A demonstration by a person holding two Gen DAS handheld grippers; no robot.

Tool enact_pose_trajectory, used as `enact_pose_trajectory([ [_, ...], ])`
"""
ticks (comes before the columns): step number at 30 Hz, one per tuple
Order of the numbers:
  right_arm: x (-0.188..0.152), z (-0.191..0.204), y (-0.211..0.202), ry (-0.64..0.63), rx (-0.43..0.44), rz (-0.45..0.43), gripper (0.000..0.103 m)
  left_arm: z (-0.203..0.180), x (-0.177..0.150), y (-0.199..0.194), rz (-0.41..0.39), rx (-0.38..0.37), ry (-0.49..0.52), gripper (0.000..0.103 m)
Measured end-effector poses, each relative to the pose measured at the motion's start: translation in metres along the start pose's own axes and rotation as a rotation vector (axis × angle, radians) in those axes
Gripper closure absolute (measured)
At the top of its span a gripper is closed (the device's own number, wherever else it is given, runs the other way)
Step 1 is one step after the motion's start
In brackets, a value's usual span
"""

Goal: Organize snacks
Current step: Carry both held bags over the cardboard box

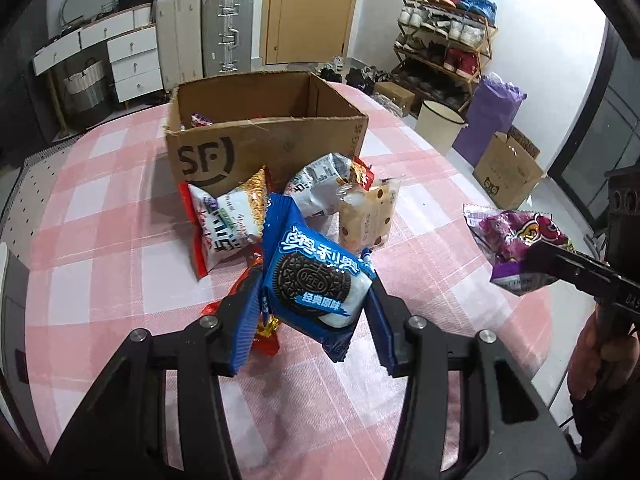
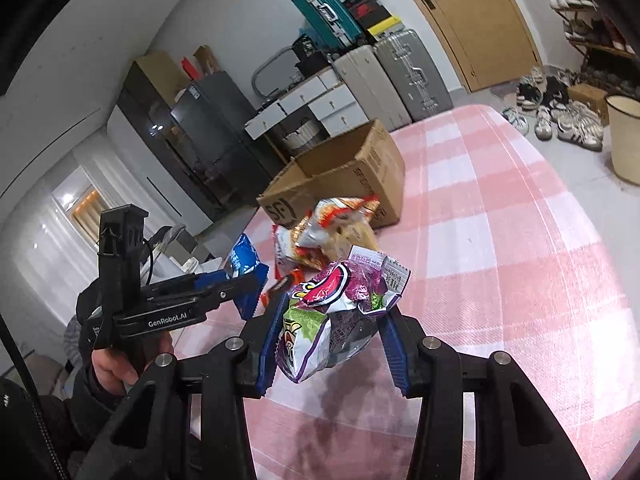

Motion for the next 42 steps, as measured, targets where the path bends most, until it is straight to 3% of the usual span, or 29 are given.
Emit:
enact_pose_trajectory([
  [10, 0.030, 0.040, -0.004, -0.087, 0.017, -0.046, 0.058, 0.016, 0.014, -0.040, -0.037, -0.031, -0.030, 0.057],
  [21, 0.089, 0.078, -0.002, -0.186, 0.053, -0.111, 0.058, 0.037, 0.077, -0.081, -0.089, -0.061, -0.053, 0.057],
  [42, 0.209, 0.104, 0.031, -0.249, 0.099, -0.150, 0.058, 0.060, 0.194, -0.071, -0.099, -0.060, -0.125, 0.057],
])
Point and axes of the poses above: each gripper's, at about its wrist camera, not at the fingertips, and y roughly the way its jaws point, z to its left, x to its top, the point moved 8 cm from there along y, roughly the way its jaws point, and after that the axes turned 3 degrees about z, right-handed, at the moved point
